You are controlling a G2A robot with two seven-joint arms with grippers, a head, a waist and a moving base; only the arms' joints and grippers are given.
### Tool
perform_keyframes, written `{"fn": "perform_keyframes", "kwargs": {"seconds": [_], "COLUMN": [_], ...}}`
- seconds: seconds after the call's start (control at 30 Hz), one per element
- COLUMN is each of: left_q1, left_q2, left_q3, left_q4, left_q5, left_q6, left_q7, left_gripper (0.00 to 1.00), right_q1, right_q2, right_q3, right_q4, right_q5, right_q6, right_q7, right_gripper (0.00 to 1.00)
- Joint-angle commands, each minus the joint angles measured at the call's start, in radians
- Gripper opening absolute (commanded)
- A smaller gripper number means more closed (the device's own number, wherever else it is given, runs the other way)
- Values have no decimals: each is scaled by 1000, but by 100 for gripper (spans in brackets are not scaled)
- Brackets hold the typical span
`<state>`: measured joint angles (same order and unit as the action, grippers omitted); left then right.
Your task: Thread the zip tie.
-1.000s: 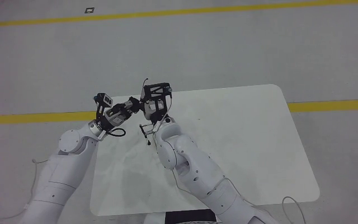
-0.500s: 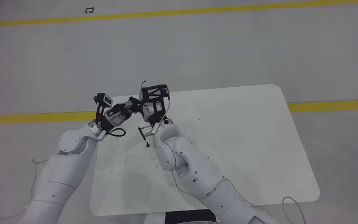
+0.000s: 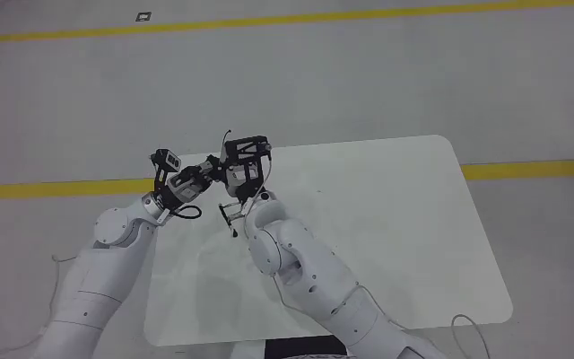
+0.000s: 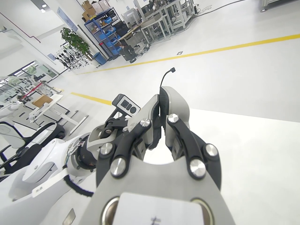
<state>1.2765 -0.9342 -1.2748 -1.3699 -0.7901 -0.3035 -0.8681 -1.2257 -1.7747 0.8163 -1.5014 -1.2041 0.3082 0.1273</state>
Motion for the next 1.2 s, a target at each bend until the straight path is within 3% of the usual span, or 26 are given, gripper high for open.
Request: {"fn": "perform_keyframes", "kwargs": {"seconds": [0.0,1.17], "left_q1": [0,0], "left_q2": [0,0], "left_q3": [0,0], "left_q4": [0,0], "left_q5": [0,0], "left_q6": [0,0], "left_q7": [0,0], "left_gripper": [0,0], "right_q1": [-1,-31], "right_q2": [1,18], "right_q3": [-1,-7], "right_q4": [2,-12], "right_q5": [0,20], "right_q6": [1,12], "right_q7": [3,3], "right_gripper": [0,0]}}
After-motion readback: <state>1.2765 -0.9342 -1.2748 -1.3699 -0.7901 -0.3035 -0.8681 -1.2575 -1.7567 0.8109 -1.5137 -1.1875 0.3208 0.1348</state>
